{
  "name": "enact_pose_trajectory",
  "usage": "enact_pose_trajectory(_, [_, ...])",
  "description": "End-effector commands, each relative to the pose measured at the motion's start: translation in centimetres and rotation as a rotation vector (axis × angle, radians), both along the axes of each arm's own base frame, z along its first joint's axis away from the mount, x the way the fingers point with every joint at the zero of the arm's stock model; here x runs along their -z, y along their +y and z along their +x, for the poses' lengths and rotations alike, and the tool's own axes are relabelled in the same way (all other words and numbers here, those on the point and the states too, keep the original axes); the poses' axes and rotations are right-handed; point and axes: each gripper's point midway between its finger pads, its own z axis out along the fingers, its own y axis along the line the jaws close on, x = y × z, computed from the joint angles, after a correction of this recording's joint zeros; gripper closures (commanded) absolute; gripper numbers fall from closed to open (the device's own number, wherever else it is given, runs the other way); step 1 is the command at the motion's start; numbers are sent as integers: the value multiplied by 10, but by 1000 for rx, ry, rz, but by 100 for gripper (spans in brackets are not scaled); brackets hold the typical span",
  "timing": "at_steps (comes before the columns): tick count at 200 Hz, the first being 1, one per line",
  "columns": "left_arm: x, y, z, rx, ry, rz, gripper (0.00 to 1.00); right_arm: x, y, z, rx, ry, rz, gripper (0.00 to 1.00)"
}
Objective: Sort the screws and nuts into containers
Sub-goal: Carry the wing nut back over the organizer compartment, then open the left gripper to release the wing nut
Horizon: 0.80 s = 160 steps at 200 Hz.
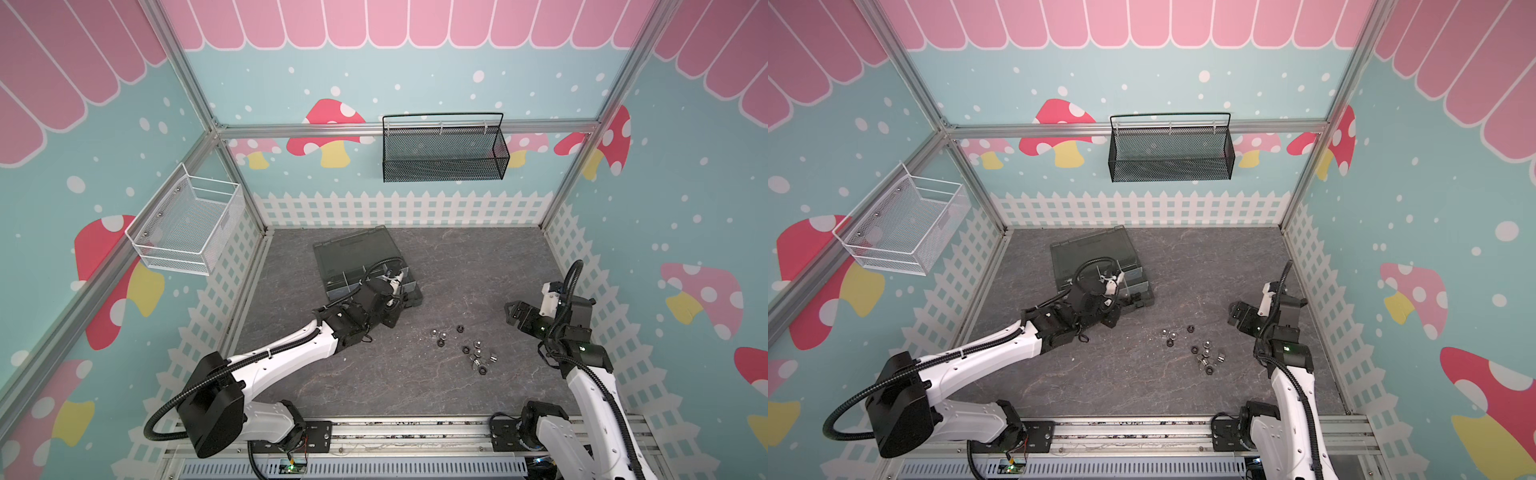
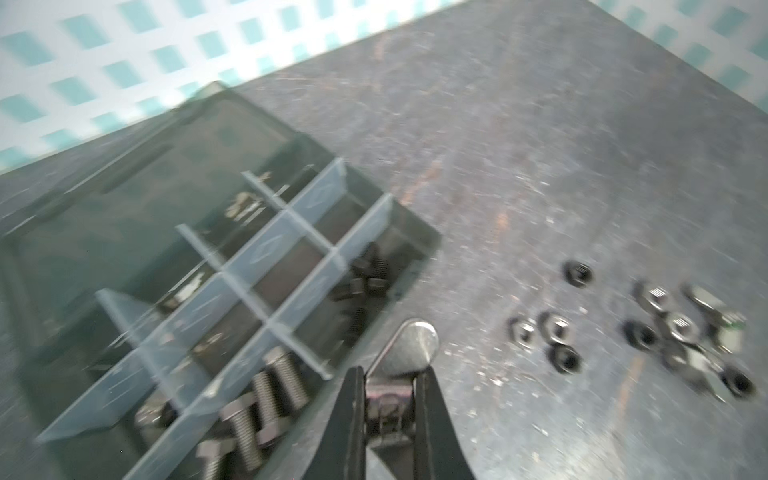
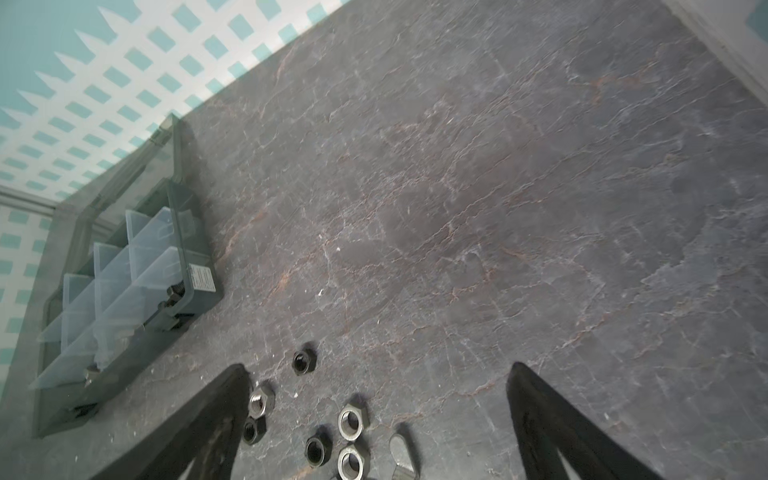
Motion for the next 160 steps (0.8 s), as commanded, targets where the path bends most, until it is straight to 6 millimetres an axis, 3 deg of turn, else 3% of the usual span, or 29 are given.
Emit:
enact_pose_trajectory(1, [8, 46, 12, -203, 45, -11, 100, 3, 3, -1, 26, 45, -56, 2])
enact_pose_trajectory(39, [7, 92, 39, -340, 60, -33, 100, 9, 17, -1, 9, 87, -89, 2])
enact_pose_trajectory(68, [27, 112, 54, -379, 133, -36, 100, 24, 24, -7, 8, 135, -107, 2])
enact_pose_trajectory(75, [32, 125, 59, -409, 148, -37, 100, 30, 26, -10, 6, 158, -119, 2])
enact_pose_trajectory(100, [47, 137, 71, -427, 181, -38, 100, 52, 34, -16, -12, 233, -135, 2])
enact_pose_trajectory(160, [77, 146, 90, -419, 226, 21, 100, 75, 46, -26, -39, 304, -138, 2])
